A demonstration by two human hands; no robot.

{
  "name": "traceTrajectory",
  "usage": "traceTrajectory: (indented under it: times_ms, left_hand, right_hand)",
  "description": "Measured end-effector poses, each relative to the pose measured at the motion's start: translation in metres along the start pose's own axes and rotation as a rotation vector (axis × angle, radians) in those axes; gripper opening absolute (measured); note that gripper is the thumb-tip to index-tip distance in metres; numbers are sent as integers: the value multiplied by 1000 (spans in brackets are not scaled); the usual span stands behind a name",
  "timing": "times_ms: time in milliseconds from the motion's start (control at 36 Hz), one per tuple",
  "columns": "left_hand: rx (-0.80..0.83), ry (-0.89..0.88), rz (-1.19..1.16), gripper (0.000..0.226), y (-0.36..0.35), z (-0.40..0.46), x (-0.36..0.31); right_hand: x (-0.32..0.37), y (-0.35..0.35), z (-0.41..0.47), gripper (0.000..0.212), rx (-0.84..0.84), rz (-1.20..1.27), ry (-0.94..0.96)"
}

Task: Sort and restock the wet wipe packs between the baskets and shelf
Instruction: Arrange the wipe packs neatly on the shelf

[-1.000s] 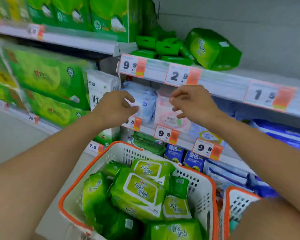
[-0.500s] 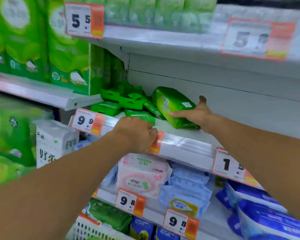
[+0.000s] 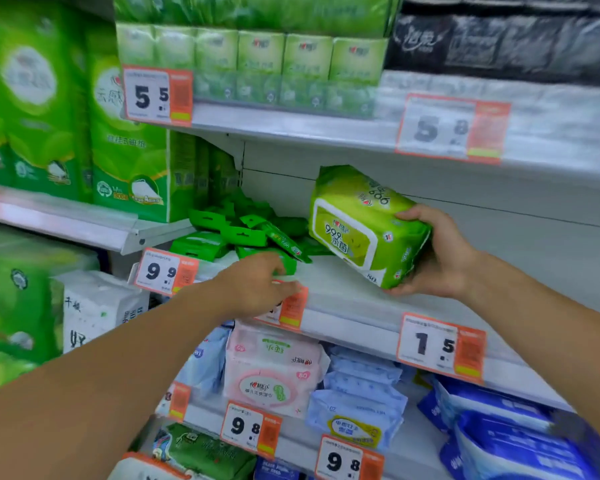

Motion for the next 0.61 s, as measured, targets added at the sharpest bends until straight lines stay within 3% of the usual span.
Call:
traceTrajectory:
  times_ms: [56,83,139,167,194,278,361,472,556,611]
  left_hand:
    - [-147,47,-322,63,20,-17,-4]
    - [-206,49,-439,84,30,-25,-6]
    - [-243,-1,-604,122,45,-42,-8]
    - [-222,-47,-671,129,50,-52,-8]
    - [-178,-84,-729,126,53,-63,-8]
    - [-41,-137,-819,84,58,-108,-6]
    - [-80,-60,-932,51,56,-158,12]
    - [-61,101,-913,47,35,-213,45]
    - [-38,210,-862,18,24,-237,64]
    - [-9,296,-842,21,20,-250,79]
  right_hand:
    - [5,-5,-24,48,38,-109,31]
    - [6,-10,-36,46,56,-158,45]
    - [3,-25,-58,40,120,-233,41]
    - [-2,-34,-67,38,162,-257,26]
    - [-9,-42,-73,43,214,-261,4]
    - [-39,-68,-89,55,361,-165,-172]
    - [-76,-96,-106,60,460,-113,-354]
    - [-123,-128,-116,104,587,-133,-432]
    - [-161,-150,-118,92,627,-200,-408]
    - [-191,-160,-114,73,576,-246,-392]
Point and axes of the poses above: each hand's wrist, its own z-axis towards the middle knuckle, its own y-axis out of the back of the hand, x = y × z, the point moved 6 cm from there along z, towards the middle knuckle, and after that the axes turned 3 degrees about x, right-handed, at the moved point
